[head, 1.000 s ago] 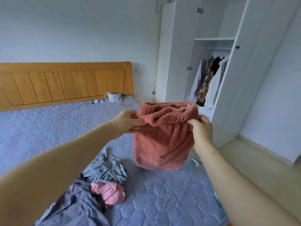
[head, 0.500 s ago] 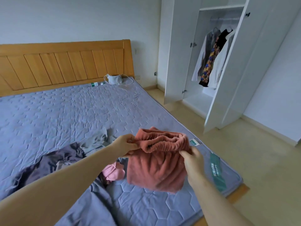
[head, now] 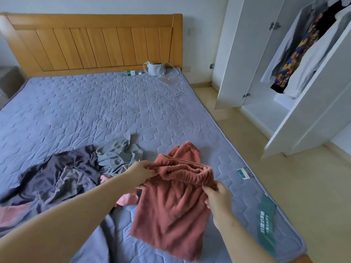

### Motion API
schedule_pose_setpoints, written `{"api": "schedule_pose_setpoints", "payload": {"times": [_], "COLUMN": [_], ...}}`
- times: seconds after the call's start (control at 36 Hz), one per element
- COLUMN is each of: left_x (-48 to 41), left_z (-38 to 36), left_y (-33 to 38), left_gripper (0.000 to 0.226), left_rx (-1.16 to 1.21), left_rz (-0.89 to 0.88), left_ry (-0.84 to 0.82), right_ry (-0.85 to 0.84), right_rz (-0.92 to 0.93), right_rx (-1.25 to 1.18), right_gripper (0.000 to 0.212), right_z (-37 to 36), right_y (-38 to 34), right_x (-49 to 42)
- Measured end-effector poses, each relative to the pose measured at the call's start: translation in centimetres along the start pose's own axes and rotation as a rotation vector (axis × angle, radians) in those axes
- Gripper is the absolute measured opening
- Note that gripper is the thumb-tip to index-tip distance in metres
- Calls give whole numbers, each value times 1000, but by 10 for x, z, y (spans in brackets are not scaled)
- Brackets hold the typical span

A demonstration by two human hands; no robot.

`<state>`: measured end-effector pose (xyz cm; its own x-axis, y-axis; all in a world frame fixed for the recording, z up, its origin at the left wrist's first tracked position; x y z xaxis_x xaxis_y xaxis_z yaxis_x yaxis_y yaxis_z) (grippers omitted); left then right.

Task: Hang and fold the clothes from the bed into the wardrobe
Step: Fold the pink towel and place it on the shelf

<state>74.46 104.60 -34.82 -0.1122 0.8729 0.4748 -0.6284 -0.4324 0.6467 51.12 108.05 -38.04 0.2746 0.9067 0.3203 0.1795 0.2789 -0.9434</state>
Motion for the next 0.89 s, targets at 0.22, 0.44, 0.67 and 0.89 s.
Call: {"api": "schedule_pose_setpoints", "payload": {"times": [0.22,0.44,0.67,0.89], "left_x": [-22,-50,-83,-144], "left_z": [1,-9,-5,5], "left_y": [14,25,26,68], "left_gripper": [19,13,27,76], "left_rx": [-164,-111,-265,253], "left_rz": [-72,-97,-76,-120], "left_ry": [81,28,89,77], "right_ry": [-11,65,94,-72], "right_rz": [-12,-31,-82,7], "right_rx": [12,20,94,-219], "right_gripper": [11,12,12,61], "right_z": [-1,1,-14,-65], "right_y": [-5,-7,0,-36], "right_x": [-28,-50,-78,-141]}}
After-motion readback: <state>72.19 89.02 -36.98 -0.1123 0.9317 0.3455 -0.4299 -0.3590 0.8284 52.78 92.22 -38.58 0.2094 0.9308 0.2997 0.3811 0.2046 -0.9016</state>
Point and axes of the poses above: each hand's wrist, its own x-axis away from the middle knuckle, its own z-axis out of the back of the hand, y = z × x, the point moved 1 cm from there along -x, towards the middle knuckle, and after that the axes turned 13 degrees about -x, right-handed, at the moved point
